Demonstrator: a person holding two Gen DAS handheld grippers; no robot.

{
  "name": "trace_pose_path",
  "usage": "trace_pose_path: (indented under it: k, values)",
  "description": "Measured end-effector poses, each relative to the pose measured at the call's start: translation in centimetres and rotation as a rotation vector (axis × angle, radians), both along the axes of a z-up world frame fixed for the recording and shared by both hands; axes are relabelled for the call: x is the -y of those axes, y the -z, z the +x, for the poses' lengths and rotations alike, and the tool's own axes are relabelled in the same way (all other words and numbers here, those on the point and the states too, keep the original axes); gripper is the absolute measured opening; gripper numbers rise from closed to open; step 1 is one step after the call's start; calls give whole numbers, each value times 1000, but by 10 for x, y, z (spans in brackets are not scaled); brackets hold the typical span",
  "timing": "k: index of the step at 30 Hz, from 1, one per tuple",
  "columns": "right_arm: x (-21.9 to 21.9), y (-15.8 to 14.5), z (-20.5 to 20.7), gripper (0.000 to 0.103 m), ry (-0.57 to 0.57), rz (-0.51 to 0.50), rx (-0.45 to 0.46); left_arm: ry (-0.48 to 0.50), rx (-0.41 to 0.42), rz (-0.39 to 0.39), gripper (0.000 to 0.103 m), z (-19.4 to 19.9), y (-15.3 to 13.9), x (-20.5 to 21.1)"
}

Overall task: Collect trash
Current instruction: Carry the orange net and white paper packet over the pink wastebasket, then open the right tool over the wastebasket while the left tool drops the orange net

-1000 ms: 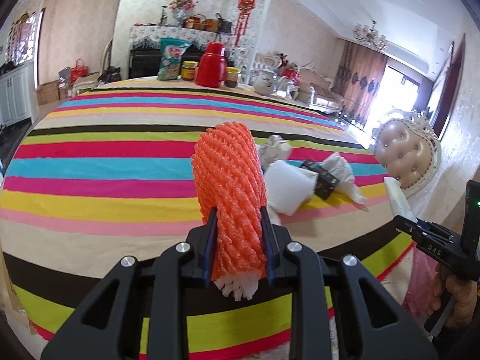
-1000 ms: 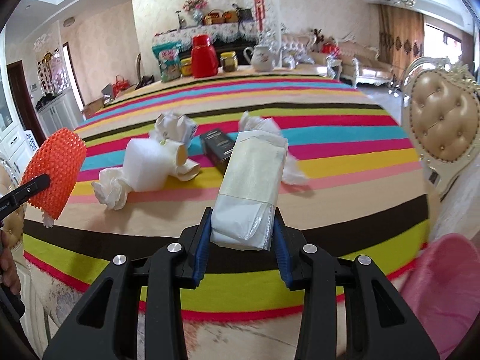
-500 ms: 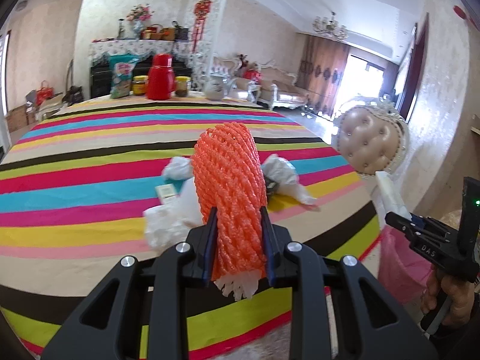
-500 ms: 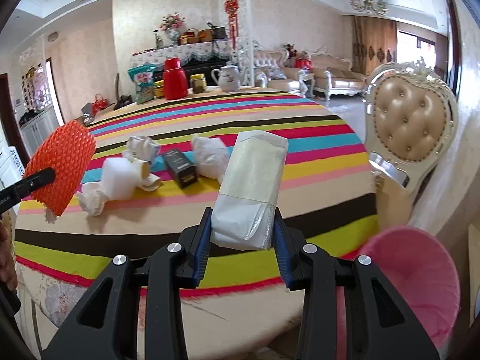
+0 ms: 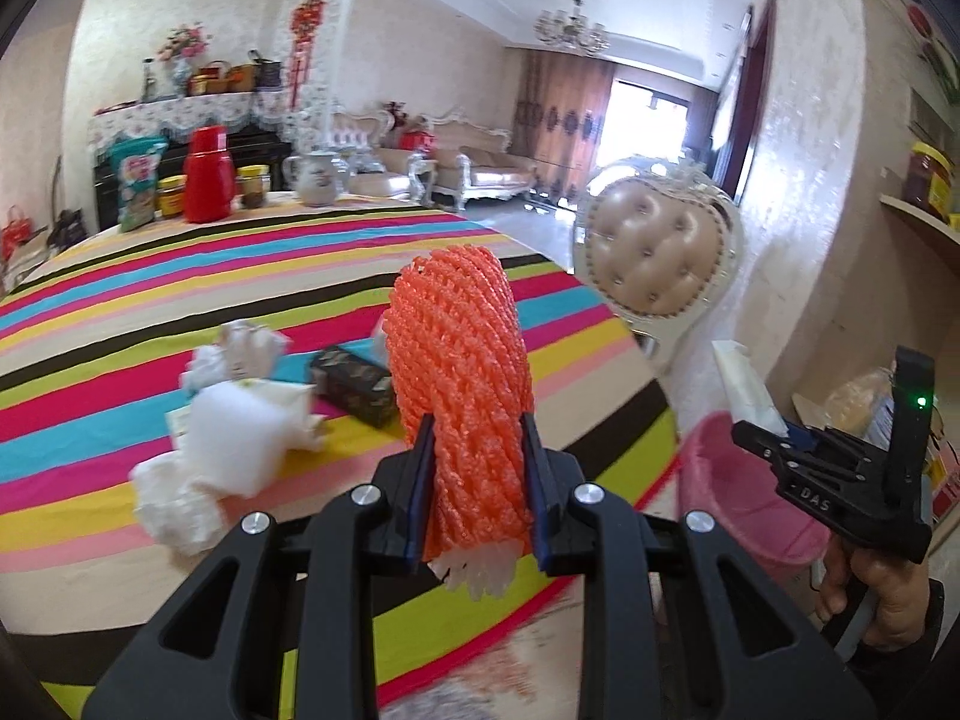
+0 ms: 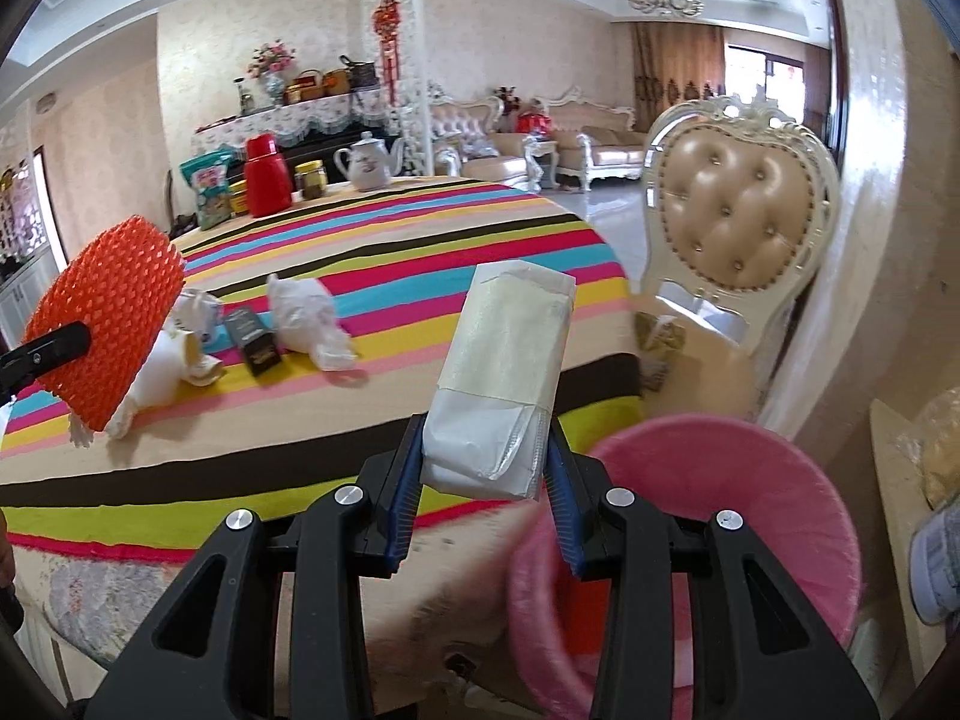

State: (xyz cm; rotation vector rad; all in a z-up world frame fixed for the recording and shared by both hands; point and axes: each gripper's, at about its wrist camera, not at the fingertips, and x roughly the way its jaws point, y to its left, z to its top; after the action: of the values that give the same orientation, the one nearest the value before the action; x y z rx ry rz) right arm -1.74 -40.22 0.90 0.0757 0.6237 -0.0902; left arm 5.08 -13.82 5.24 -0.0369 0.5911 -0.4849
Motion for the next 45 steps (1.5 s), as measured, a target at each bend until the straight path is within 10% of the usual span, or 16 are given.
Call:
trace_pose_path:
  k: [40, 42, 45]
  values:
    - [133, 8, -44, 46, 269, -38, -57, 529, -196, -91, 29, -8, 35, 242]
    - [134, 8, -45, 60, 271, -38, -56, 552, -221, -106, 55, -7, 36, 246]
    - [134, 7, -46, 67, 269, -39, -48, 560, -244, -120, 60, -4, 40, 247]
